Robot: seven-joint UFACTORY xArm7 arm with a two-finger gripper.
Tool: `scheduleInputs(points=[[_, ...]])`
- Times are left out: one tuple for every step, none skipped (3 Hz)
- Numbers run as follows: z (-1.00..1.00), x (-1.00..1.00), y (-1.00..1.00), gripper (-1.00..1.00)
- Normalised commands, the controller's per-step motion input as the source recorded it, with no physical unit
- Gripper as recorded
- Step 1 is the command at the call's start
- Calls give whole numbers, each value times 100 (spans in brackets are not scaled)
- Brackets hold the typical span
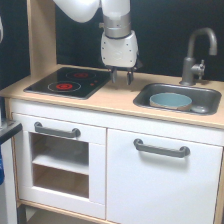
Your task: Place the pot in the sink
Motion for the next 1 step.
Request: scheduleInputs(points=[[40,-34,-17,99]])
